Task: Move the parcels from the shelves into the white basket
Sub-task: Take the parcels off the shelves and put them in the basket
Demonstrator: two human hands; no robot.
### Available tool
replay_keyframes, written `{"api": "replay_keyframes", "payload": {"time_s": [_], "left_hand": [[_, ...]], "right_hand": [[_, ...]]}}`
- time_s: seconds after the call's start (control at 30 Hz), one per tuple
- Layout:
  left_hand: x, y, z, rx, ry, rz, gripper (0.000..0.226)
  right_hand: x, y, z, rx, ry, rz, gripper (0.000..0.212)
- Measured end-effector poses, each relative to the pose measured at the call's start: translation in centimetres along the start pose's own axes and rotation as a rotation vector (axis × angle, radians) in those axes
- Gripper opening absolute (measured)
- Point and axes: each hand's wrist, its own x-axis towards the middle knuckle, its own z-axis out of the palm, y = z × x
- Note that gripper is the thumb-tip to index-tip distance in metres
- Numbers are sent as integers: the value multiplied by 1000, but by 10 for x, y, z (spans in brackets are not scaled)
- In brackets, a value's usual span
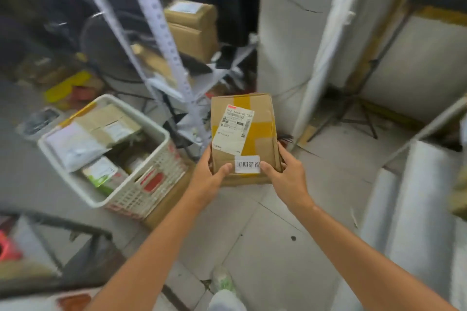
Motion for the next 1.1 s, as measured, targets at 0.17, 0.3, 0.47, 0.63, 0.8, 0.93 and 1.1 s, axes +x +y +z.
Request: {"api": "replay_keyframes", "payload": {"time_s": [0.17, 0.3, 0.47, 0.63, 0.8, 0.93, 1.1], "left_hand": [[-19, -30, -72, -58, 219, -94, 61], [-22, -53, -130, -114, 348, -143, 66], [-13, -85, -195, -176, 469, -210, 68], [10, -110, -243, -220, 598, -261, 72], [53, -135, -281, -223, 713, -317, 70], [91, -167, -304, -229, 796, -380, 70], [133, -212, -324, -270, 827, -432, 68]], "right_hand": [[19, -7, 86, -70, -191, -37, 62], [36, -12, 155, -99, -307, -72, 62], [63, -18, 237, -113, -462, -83, 57], [105, -17, 311, -145, -610, -57, 58], [161, -7, 381, -214, -739, -58, 63], [206, 10, 431, -222, -833, -52, 61], [249, 32, 479, -301, -892, 0, 68]]}}
